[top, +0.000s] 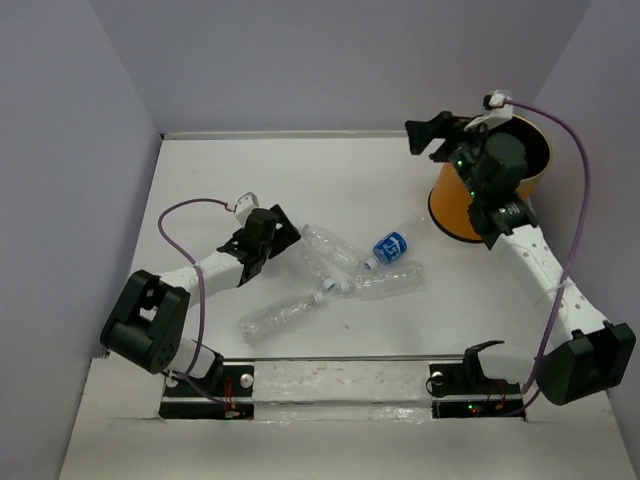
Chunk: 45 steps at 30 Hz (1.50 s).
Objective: Put the plastic bottles in the bin
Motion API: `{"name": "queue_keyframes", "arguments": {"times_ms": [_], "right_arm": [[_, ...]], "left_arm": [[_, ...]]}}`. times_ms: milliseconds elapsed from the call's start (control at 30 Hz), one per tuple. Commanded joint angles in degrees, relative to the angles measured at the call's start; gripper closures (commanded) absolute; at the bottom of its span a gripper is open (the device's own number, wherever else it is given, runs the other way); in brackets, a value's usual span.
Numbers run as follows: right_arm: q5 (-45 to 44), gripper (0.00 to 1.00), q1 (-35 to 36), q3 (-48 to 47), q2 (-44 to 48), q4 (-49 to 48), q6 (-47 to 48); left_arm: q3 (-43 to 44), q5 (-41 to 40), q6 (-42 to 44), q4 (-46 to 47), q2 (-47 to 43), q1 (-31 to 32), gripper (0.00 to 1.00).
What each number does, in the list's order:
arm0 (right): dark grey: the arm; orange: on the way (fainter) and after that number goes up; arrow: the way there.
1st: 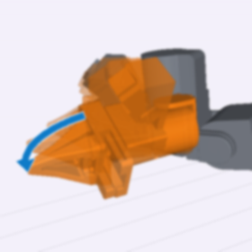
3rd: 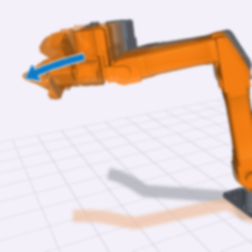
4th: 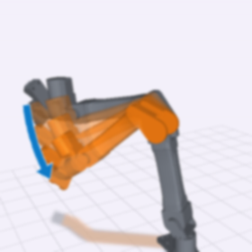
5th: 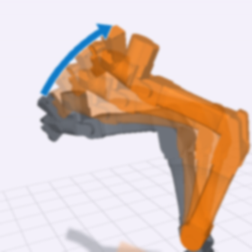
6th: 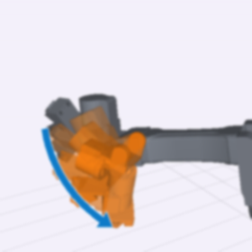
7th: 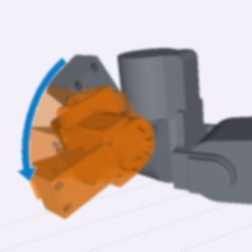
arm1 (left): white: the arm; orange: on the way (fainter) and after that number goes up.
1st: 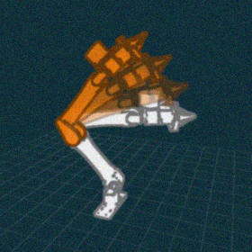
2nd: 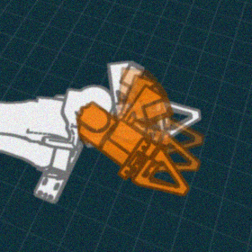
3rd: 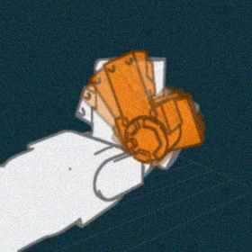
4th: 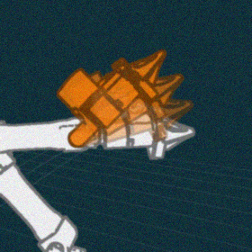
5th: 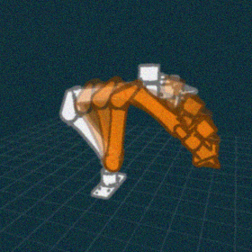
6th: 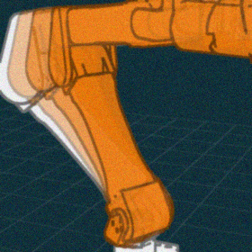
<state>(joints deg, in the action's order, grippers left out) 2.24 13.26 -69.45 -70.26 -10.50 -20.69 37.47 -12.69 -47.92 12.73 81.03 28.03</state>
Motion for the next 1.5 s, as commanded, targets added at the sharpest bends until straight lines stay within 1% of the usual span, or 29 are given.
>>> {"name": "queue_keyframes", "arguments": {"times_ms": [0,100,167,200,233,267,300,367,400,500,567,600,700,800,833,867,900,1000,1033,1133,1233,1333,1467], "right_arm": [[3.73,0.06,6.69,4.67,0.21,2.85,0.39],[4.53,0.06,10.90,7.39,0.47,3.29,-0.49],[4.00,0.06,13.36,9.23,0.47,3.65,-0.14],[3.91,0.06,15.98,9.77,0.47,3.91,0.55],[3.74,0.06,17.14,10.29,0.39,4.78,1.08],[3.74,0.06,18.28,11.08,0.04,5.31,1.70],[3.82,0.06,20.12,11.53,-0.14,6.27,1.96],[4.88,0.06,21.54,12.32,-0.58,7.42,2.32],[5.14,0.06,22.94,13.28,-0.67,8.38,2.14],[5.58,0.07,25.14,15.65,0.03,8.92,1.97],[7.77,0.07,26.90,16.54,0.47,8.83,1.79],[10.48,0.07,27.52,17.15,0.91,9.18,2.05],[15.67,0.07,29.98,17.24,1.79,10.41,5.56],[22.00,0.09,32.53,16.63,2.06,13.84,11.18],[24.37,0.10,33.14,16.54,2.06,14.97,12.24],[25.17,0.11,33.76,16.28,1.88,15.42,13.29],[26.92,0.11,35.07,16.02,1.88,15.77,14.61],[28.87,0.12,38.59,14.96,0.48,15.78,16.55],[29.22,0.12,39.73,14.61,-0.22,15.78,17.51],[26.43,0.10,44.83,11.89,-4.26,16.21,20.68],[23.96,0.05,49.56,8.21,-9.97,16.57,25.42],[23.69,0.04,51.78,3.98,-16.38,16.39,28.68],[21.06,0.01,54.06,-1.55,-24.91,16.39,32.11]], "left_arm": [[2.78,-5.24,-0.07,0.54,1.67,0.27,0.01],[2.52,-6.38,-0.15,0.98,3.60,0.36,0.02],[2.43,-6.47,0.02,1.94,4.92,0.36,0.09],[2.43,-6.73,0.11,2.29,5.27,0.27,0.11],[2.34,-6.82,0.28,2.73,5.80,0.27,0.19],[2.25,-7.00,0.46,3.35,5.89,0.36,0.24],[2.17,-7.43,0.55,3.53,5.89,0.36,0.28],[1.64,-7.96,0.55,4.93,5.28,0.36,0.33],[1.20,-8.14,0.64,5.37,4.58,0.27,0.37],[1.20,-7.79,0.64,5.99,3.69,0.36,0.41],[1.29,-7.79,0.64,5.73,2.12,0.36,0.45],[0.94,-7.79,0.55,5.64,0.46,0.27,0.48],[0.06,-7.88,0.72,4.94,-3.33,0.27,0.49],[-0.30,-8.40,1.34,2.74,-10.09,0.27,0.52],[-0.21,-8.58,1.77,2.04,-14.11,0.27,0.52],[0.05,-8.93,2.21,0.29,-15.98,0.27,0.52],[0.75,-10.15,3.26,-0.77,-19.91,0.27,0.52],[3.39,-13.58,4.85,-5.95,-25.47,0.18,0.52],[4.18,-14.37,5.55,-7.10,-28.62,0.18,0.52],[8.74,-18.33,9.76,-12.37,-33.20,-0.34,0.52],[13.05,-23.07,12.58,-16.68,-36.46,-0.43,0.52],[16.31,-26.94,15.40,-19.67,-38.32,-0.52,0.52],[20.26,-30.89,19.61,-22.04,-39.72,-0.52,0.52]]}}
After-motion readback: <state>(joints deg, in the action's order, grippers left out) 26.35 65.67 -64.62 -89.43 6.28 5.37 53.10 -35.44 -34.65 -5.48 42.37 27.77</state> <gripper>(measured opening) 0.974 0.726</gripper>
